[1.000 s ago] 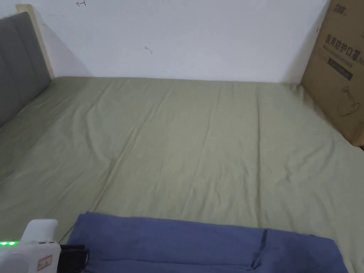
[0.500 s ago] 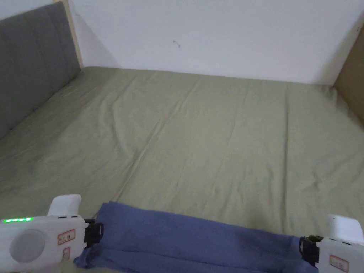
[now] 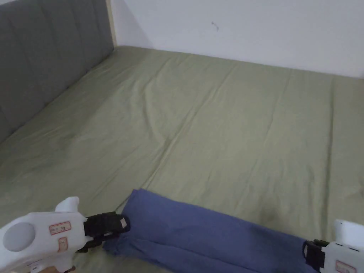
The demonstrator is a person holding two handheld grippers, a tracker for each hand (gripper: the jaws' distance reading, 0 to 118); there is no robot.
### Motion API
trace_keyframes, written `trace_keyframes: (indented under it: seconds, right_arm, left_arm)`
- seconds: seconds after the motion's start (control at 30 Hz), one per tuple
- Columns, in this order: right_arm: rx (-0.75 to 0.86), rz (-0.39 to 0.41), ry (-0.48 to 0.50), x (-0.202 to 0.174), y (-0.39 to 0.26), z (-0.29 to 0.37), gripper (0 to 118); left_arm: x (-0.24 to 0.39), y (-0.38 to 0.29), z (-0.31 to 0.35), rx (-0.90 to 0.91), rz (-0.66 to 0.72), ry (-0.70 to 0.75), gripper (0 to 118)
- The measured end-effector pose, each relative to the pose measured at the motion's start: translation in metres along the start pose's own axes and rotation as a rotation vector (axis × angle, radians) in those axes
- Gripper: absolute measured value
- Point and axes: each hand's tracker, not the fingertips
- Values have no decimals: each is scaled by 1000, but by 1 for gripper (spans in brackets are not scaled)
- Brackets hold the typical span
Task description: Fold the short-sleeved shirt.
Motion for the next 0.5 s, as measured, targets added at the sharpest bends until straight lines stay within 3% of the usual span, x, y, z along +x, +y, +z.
trace_keyframes:
  seconds: [0.23, 0.27, 0.3, 0.33, 0.4, 0.5]
  right_arm:
    - [-29, 0, -1, -8, 0, -4, 0]
    - [-34, 3, -2, -9, -1, -5, 0]
    - [-38, 9, -8, -10, -3, -6, 0]
    - [-42, 12, -8, -10, -4, -7, 0]
    - [-56, 3, -4, -5, -9, -15, 0]
    - [-65, -7, -10, -5, -13, -16, 0]
  left_arm:
    - [-41, 5, -24, 36, 281, -271, 88]
    - [-44, 6, -29, 25, 299, -296, 78]
    - [-46, 7, -34, 12, 304, -304, 57]
    - [-35, 3, -34, 7, 301, -295, 14]
    - [-27, 0, -46, -41, 243, -169, 7]
    - [-18, -8, -48, -55, 288, -266, 6]
